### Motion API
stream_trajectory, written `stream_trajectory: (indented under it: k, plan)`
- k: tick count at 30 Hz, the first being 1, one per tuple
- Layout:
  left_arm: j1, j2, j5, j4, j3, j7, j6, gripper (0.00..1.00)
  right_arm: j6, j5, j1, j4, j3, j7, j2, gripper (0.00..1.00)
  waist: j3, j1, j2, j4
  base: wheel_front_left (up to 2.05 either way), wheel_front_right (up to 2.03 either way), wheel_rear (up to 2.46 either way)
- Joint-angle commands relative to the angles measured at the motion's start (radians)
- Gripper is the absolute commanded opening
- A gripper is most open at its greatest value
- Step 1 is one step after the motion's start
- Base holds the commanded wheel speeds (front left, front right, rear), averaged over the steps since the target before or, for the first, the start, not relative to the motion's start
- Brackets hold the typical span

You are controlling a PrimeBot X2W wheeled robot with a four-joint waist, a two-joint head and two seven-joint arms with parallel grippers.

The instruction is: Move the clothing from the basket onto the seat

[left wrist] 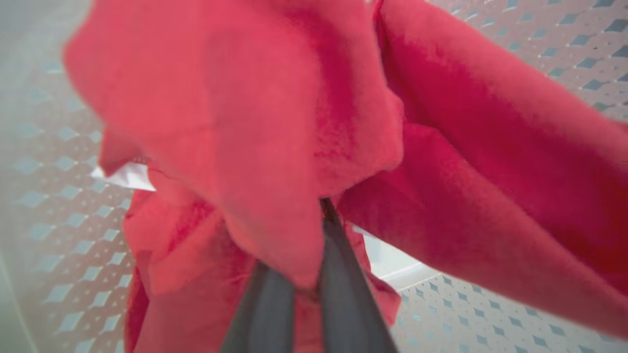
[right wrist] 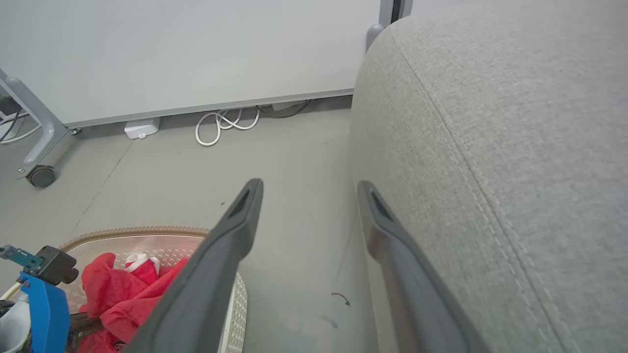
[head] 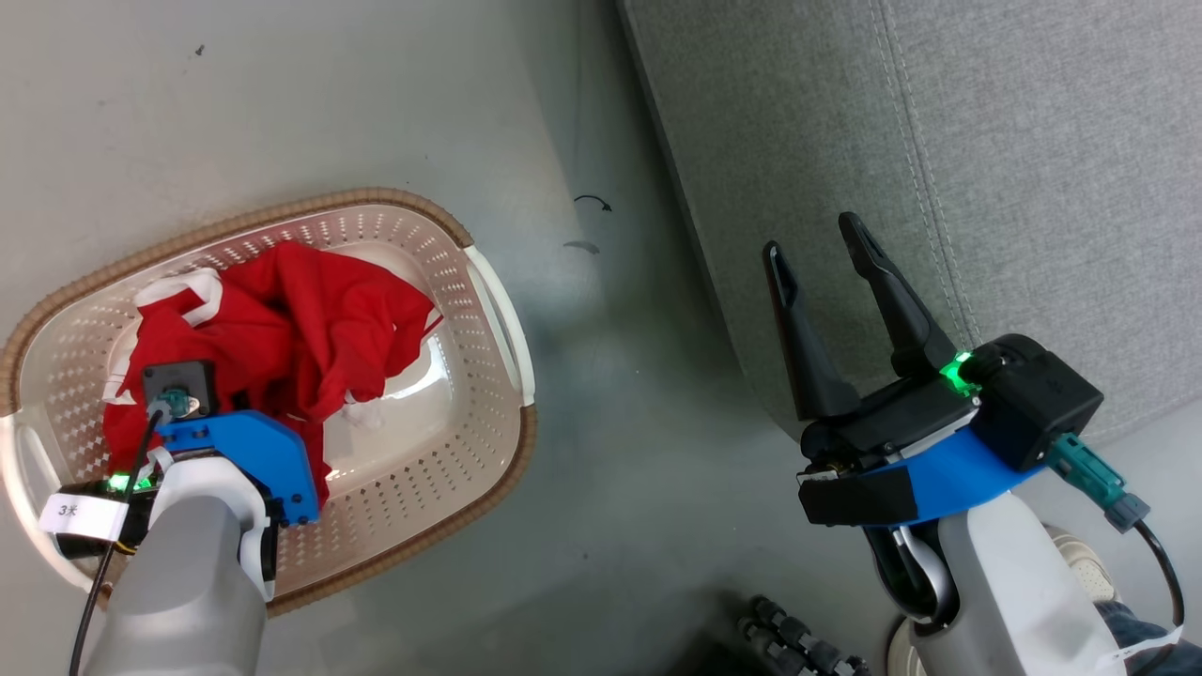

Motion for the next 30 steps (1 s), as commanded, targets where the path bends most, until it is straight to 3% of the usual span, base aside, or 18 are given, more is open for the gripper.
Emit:
stream_trajectory:
  k: [1,16,30]
  plan:
    - [-0.017,0.000,-0.008,0.007,0.005,-0.004,-0.006,0.00,0.000,0.007,-0.010,0.004,0.000,-0.004,-0.001,1.00,-0.006,-0.0002,0.0001,0.001,0.00,0.00,0.00]
    - [-0.026,-0.042,-0.051,0.073,0.004,-0.061,-0.038,0.00,0.000,-0.015,0.001,0.024,-0.005,-0.004,-0.001,1.00,-0.073,-0.0002,0.0001,0.043,0.00,0.00,0.00]
    - [0.067,-0.113,-0.067,0.079,-0.044,-0.178,-0.139,0.00,0.000,-0.093,0.059,0.121,-0.044,-0.004,-0.002,1.00,-0.388,-0.0002,0.0001,0.187,0.00,0.00,0.00]
